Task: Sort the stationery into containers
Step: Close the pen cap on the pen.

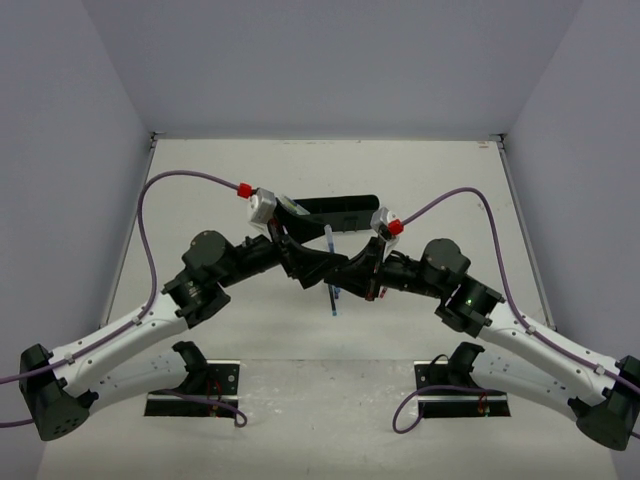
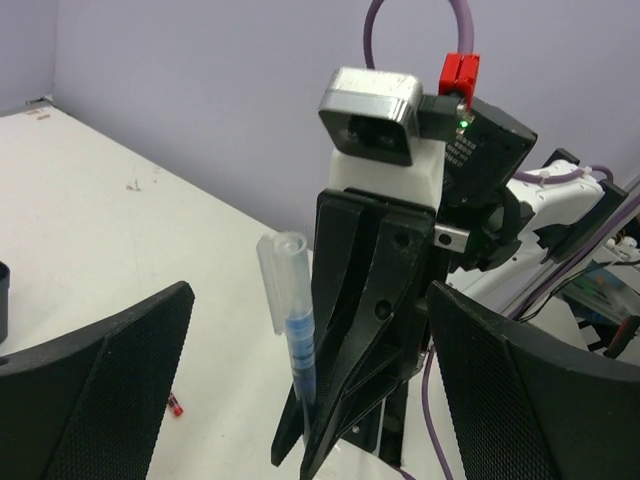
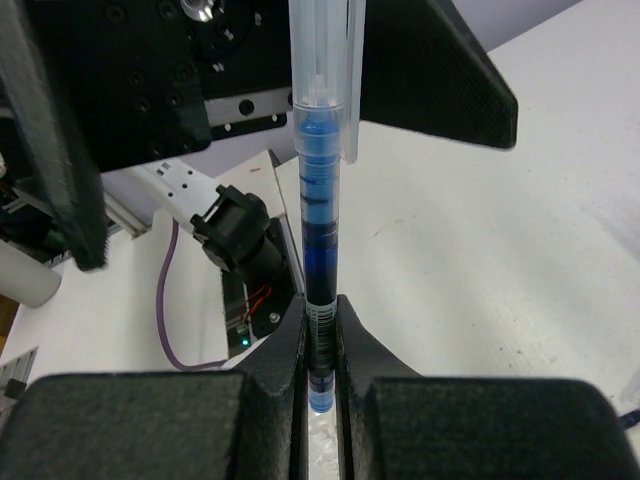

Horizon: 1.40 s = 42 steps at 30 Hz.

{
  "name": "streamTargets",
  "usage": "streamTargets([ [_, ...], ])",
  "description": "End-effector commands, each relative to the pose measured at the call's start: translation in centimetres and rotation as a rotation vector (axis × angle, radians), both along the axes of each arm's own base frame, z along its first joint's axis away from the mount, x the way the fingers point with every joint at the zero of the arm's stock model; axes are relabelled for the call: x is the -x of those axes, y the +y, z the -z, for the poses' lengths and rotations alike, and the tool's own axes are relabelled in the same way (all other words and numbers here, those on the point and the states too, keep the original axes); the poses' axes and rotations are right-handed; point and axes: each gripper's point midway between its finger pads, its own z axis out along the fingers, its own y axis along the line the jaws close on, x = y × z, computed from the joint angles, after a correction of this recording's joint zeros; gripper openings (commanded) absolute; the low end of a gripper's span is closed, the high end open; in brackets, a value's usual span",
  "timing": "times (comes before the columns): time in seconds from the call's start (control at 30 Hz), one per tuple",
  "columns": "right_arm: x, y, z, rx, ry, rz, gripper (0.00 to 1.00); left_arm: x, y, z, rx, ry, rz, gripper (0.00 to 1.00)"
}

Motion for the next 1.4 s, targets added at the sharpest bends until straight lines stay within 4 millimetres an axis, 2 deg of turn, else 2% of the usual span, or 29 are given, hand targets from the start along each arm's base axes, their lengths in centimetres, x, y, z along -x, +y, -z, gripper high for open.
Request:
streamTargets([
  [0.0, -0.3, -0.4, -1.3, -0.012, -0.052, 0.021, 0.00, -0.8, 1.1, -2.8, -0.011, -0.059, -0.081, 1.00],
  [0.17, -0.9, -0.5, -0.6, 0.032, -0.058, 0.045, 0.00, -3.0, 2.0, -3.0, -0.042, 0.003, -0.208, 0.99],
  [0.23, -1.2, -0.6, -0.6, 0.041, -0.057, 0.062, 0.00, -3.3, 2.1, -3.1, -0.043, 0.014, -0.229, 0.95],
  [0.3, -1.3, -0.6, -0.7, 0.041, -0.058, 0.072, 0.00, -3.4, 2.1, -3.2, -0.040, 0.018, -0.231, 0.84],
  [0.37, -1.6, -0.8, -0.9, 0.042, -0.059, 0.090, 0.00, -3.5, 2.0, -3.3, -0.034, 0.026, -0.233, 0.67],
  [0.4, -1.7, -0.8, -0.9, 0.043, -0.059, 0.094, 0.00, -3.5, 2.0, -3.3, -0.032, 0.029, -0.233, 0.61],
  [0.57, -1.9, -0.8, -0.7, 0.058, -0.058, 0.105, 0.00, -2.9, 1.4, -3.6, -0.023, 0.016, -0.184, 0.60],
  [0.73, -2.3, -0.8, -0.6, 0.064, -0.054, 0.121, 0.00, -2.8, 1.0, -2.9, -0.035, 0.026, -0.167, 0.55],
  [0.8, -2.3, -0.8, -0.6, 0.066, -0.054, 0.123, 0.00, -2.9, 0.8, -2.6, -0.041, 0.032, -0.162, 0.50],
  [0.9, -2.3, -0.8, -0.8, 0.063, -0.057, 0.123, 0.00, -3.0, 0.6, -2.2, -0.051, 0.039, -0.159, 0.35],
  [0.97, -2.3, -0.8, -0.8, 0.063, -0.058, 0.120, 0.00, -3.0, 0.5, -2.0, -0.056, 0.041, -0.155, 0.30],
  [1.37, -1.9, -1.3, -2.1, 0.032, -0.091, 0.117, 0.00, -1.6, -0.7, -0.3, -0.093, 0.007, -0.047, 0.19],
])
